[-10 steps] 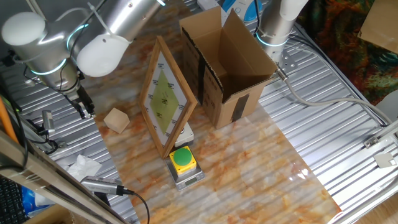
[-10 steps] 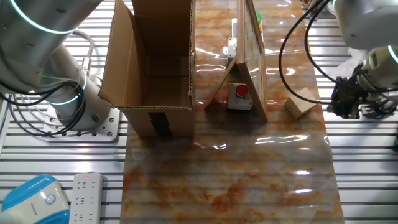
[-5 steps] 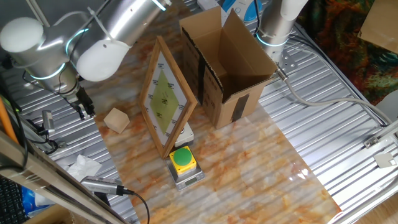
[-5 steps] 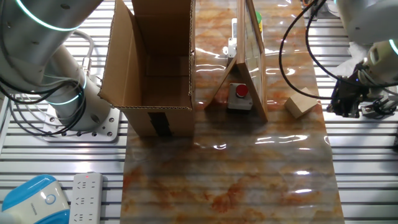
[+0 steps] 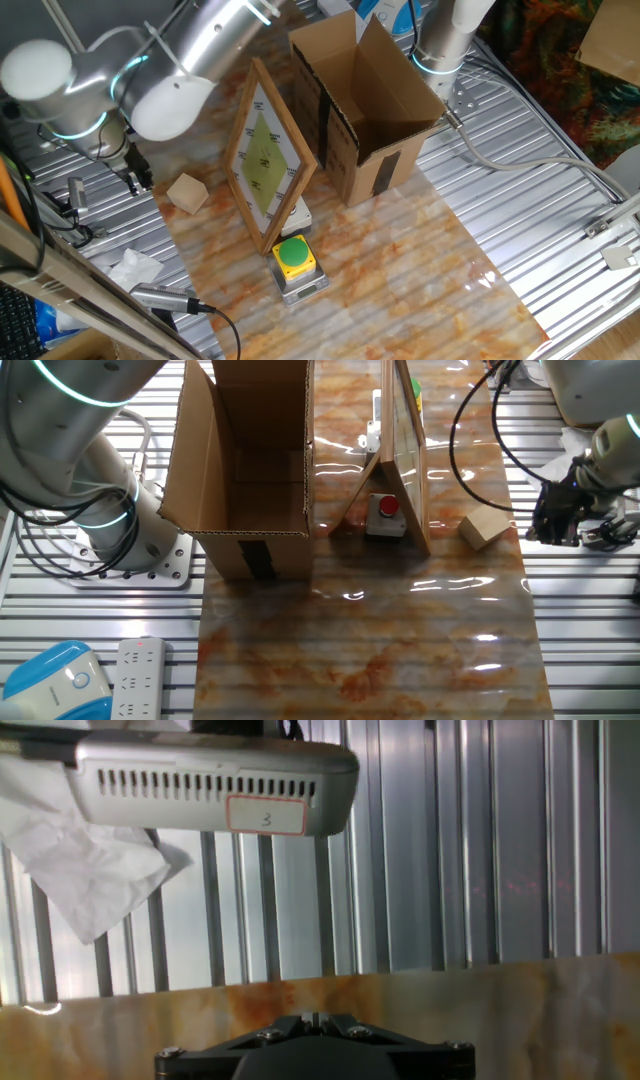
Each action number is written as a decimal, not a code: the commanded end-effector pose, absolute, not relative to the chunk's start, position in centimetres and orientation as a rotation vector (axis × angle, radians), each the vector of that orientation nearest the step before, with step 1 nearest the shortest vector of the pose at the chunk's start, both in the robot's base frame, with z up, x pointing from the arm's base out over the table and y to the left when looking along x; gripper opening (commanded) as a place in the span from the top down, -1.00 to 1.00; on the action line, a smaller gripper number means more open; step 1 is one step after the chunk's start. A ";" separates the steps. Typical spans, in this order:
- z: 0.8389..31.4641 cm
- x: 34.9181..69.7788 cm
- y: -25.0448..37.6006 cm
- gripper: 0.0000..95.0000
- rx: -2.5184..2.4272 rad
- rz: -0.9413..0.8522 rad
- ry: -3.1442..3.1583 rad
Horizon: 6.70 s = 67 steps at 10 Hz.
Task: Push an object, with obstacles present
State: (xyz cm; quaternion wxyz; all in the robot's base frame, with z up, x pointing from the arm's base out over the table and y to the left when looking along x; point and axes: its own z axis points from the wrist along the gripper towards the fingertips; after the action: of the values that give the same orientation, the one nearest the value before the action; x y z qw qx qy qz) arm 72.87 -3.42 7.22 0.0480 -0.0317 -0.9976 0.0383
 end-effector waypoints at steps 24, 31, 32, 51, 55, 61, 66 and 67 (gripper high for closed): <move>4.6 71.9 -7.1 1.00 -0.106 0.023 -3.052; 3.7 72.0 -6.7 1.00 -0.048 -0.051 -3.042; 3.7 72.1 -6.7 1.00 -0.051 -0.050 -3.039; 3.4 72.5 -7.0 1.00 0.096 -0.041 -3.126; 4.3 71.5 -6.3 1.00 0.063 -0.035 -3.106; 3.9 69.3 -5.3 1.00 0.058 -0.009 -3.109; 3.4 69.0 -4.1 1.00 0.044 -0.012 -3.115; 3.4 69.0 -4.1 1.00 0.041 -0.014 -3.113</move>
State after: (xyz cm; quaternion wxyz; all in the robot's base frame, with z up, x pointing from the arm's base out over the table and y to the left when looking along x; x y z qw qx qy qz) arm 68.77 -4.17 3.52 0.0135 0.0127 -0.9998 -0.0039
